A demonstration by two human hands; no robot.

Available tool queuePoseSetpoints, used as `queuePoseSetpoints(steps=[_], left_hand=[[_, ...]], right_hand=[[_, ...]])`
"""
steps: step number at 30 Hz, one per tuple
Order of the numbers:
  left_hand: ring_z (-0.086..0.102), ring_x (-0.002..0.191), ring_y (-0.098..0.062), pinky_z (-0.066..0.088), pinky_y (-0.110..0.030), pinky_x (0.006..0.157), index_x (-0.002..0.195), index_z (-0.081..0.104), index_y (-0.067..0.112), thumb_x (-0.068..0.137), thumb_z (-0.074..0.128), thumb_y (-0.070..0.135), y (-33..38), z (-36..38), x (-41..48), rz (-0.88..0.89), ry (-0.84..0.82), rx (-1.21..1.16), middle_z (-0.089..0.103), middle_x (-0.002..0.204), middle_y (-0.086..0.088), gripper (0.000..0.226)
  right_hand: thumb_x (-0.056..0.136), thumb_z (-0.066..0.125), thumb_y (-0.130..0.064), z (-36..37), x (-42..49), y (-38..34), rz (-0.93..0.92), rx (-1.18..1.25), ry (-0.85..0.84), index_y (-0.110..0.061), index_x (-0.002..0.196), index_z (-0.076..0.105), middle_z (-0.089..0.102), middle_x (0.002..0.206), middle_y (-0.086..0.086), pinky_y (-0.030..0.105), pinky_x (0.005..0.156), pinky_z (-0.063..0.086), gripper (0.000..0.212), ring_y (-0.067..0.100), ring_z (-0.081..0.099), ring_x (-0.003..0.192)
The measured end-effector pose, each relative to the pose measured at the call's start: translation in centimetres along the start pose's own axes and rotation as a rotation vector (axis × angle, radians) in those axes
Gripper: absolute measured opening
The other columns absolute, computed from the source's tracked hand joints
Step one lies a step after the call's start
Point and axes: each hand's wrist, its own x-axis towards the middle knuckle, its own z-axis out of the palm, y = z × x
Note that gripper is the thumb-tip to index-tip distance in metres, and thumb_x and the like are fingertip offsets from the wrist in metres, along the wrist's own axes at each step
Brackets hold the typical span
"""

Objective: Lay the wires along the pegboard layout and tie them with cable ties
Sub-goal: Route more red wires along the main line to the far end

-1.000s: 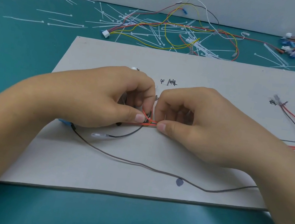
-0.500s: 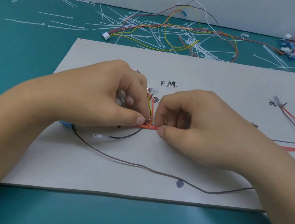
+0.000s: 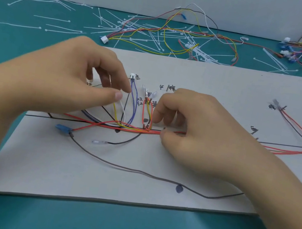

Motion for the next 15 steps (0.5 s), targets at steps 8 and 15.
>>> queuePoseSetpoints(steps=[8, 15], left_hand=[[0.066, 0.077, -0.017, 0.050, -0.031, 0.068, 0.096, 0.076, 0.049, 0.081, 0.066, 0.053, -0.92, -0.38, -0.14, -0.045, 0.017, 0.001, 0.073, 0.087, 0.017, 0.019], [0.062, 0.069, -0.036, 0.054, -0.042, 0.060, 0.094, 0.075, 0.051, 0.078, 0.064, 0.057, -0.75, -0.31, -0.11, -0.088, 0.037, -0.021, 0.071, 0.081, 0.012, 0.021]], right_hand=[[0.076, 0.058, -0.036, 0.38, -0.16, -0.66, -0.062, -0.013, 0.094, -0.029, 0.091, 0.067, 0.059, 0.086, -0.012, 0.036, 0.077, 0.051, 0.018, 0.009, 0.058, 0.085], [0.082, 0.070, -0.015, 0.43, -0.03, -0.05, -0.118, 0.072, 0.057, -0.030, 0.086, 0.072, 0.060, 0.081, -0.010, 0.033, 0.072, 0.053, 0.016, 0.010, 0.061, 0.079]])
